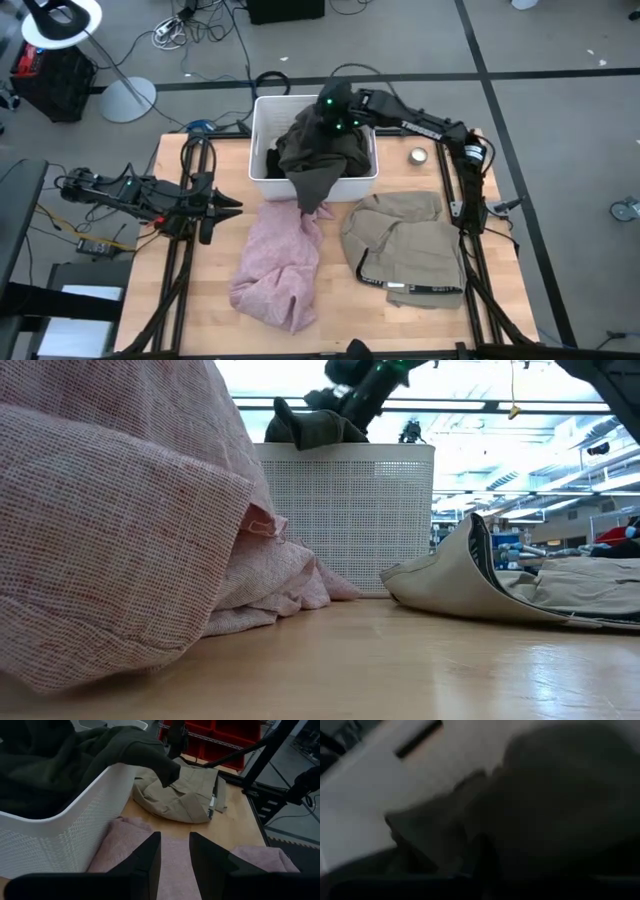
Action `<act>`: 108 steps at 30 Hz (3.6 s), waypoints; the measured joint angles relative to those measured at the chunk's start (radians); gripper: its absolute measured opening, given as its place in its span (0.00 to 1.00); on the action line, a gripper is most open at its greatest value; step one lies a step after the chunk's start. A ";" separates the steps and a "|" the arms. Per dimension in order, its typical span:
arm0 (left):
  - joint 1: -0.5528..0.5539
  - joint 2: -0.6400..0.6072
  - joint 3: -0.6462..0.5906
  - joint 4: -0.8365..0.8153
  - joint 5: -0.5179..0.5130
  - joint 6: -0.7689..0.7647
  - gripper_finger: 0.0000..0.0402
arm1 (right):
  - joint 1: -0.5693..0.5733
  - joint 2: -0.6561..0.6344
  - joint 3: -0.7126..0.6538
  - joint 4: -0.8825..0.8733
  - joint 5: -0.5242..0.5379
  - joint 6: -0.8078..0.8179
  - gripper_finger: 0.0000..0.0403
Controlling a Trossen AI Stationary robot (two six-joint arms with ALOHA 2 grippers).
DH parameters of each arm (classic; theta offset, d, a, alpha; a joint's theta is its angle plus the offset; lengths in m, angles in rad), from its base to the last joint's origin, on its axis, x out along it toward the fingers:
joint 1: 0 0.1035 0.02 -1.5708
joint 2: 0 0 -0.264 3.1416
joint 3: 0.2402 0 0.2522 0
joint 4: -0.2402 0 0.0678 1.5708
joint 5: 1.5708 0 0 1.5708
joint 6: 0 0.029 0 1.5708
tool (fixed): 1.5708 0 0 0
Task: Sort clothes
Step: Put the green pants into the white laundry organizer, then put the brown shorts into the white laundry organizer
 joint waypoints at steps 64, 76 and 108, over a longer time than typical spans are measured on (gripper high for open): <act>-0.002 0.000 0.000 0.007 0.024 -0.018 0.26 | -0.014 0.250 -0.002 -0.089 -0.159 0.056 0.00; -0.002 0.000 0.000 0.006 0.024 -0.018 0.26 | 0.045 -0.049 -0.001 -0.082 0.023 0.042 0.00; -0.002 0.000 0.000 0.006 0.031 -0.016 0.26 | 0.652 -0.291 -0.027 -0.275 0.434 0.367 0.01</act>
